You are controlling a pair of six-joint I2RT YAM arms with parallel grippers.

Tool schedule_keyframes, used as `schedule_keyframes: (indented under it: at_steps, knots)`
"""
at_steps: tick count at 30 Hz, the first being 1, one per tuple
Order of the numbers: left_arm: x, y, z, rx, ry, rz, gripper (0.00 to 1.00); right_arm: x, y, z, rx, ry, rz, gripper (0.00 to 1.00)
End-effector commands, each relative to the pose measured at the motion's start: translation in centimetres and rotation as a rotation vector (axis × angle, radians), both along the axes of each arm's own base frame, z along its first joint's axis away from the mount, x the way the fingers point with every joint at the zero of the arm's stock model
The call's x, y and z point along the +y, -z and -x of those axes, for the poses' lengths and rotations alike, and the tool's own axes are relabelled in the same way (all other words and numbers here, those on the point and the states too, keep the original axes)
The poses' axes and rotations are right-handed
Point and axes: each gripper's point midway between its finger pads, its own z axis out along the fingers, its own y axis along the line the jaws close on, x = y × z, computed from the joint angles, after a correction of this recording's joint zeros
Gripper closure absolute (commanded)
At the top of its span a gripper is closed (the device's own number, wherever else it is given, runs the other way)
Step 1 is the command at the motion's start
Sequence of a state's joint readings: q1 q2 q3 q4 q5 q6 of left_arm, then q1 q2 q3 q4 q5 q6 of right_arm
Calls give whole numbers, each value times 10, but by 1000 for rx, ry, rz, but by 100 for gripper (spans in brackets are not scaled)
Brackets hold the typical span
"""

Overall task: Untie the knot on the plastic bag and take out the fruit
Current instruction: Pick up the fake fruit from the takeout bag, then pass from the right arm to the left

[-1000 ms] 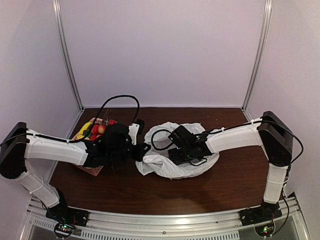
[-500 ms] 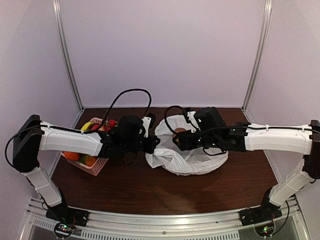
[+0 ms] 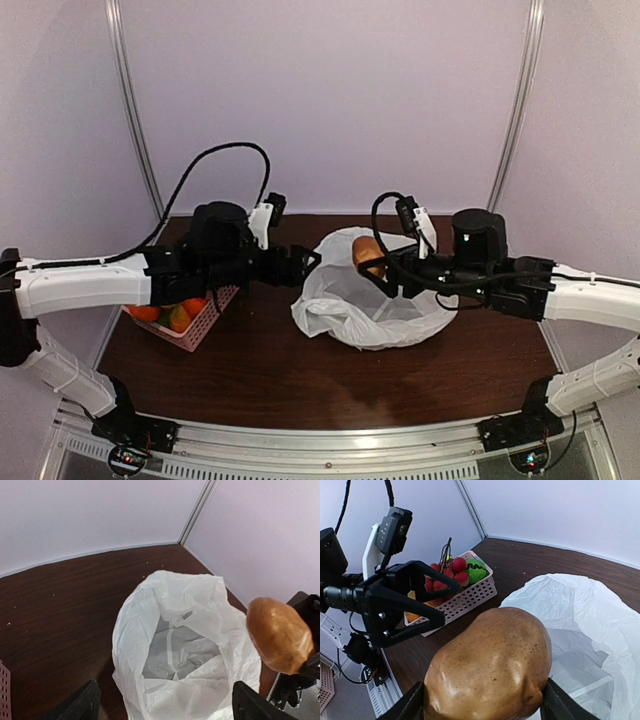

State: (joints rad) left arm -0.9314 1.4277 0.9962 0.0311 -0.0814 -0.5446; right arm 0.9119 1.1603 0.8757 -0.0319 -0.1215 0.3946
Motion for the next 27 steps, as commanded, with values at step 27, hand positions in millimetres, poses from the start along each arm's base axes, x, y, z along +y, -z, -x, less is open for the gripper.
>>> schedule_keyframes:
  at_steps: [27]
  knots:
    - [-55,-112,82,380,451,579,5,57,-76,51,-236,-225,-59,47]
